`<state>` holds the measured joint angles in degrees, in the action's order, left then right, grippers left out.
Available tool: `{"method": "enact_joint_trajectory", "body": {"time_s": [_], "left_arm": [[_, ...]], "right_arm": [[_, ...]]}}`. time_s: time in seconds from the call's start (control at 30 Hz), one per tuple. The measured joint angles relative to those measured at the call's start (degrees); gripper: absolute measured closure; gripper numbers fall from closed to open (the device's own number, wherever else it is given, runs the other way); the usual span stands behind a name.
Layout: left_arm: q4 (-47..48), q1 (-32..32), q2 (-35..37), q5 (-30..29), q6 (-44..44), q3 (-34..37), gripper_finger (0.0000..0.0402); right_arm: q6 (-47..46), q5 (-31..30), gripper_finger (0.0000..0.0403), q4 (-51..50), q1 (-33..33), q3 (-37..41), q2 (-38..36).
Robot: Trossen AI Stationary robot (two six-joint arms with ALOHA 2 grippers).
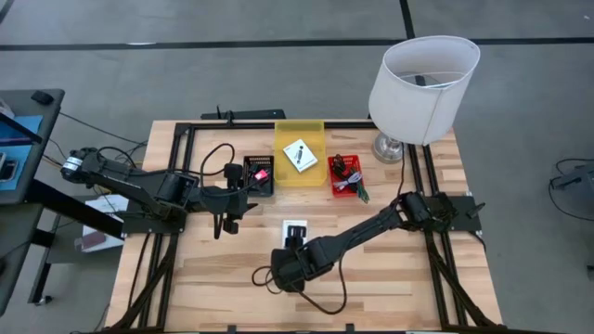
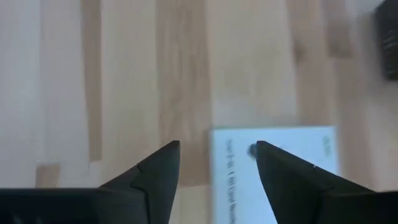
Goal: Pick and place items into bin
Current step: Put the white card reader box into the yellow bin
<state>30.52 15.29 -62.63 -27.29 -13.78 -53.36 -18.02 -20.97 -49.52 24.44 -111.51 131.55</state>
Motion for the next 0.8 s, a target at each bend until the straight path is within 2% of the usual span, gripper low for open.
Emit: {"method": "enact_joint_trajectory", "body": {"time_s": [0.3, 0.53, 0.7, 0.8], "left_arm": [[0.00, 0.00, 0.00, -0.01, 0.00, 0.00, 0.0223], [0.00, 0.00, 0.00, -0.02, 0.00, 0.00, 0.0223], [0.00, 0.00, 0.00, -0.02, 0.01, 0.00, 0.0223], [0.00, 0.00, 0.00, -0.02, 0.01, 0.00, 0.0223]], "right_arm": [[-3.98, 2.84, 0.0196, 0.98, 0.34, 8.57, 0.00], [-4.46, 2.29, 0.0195, 4.57, -1.36, 14.08, -0.67], [-5.17, 2.43, 0.0215, 10.84, -2.86, 18.69, -1.06], [-5.30, 1.90, 0.0243, 12.00, -3.20, 20.05, -1.18]]}}
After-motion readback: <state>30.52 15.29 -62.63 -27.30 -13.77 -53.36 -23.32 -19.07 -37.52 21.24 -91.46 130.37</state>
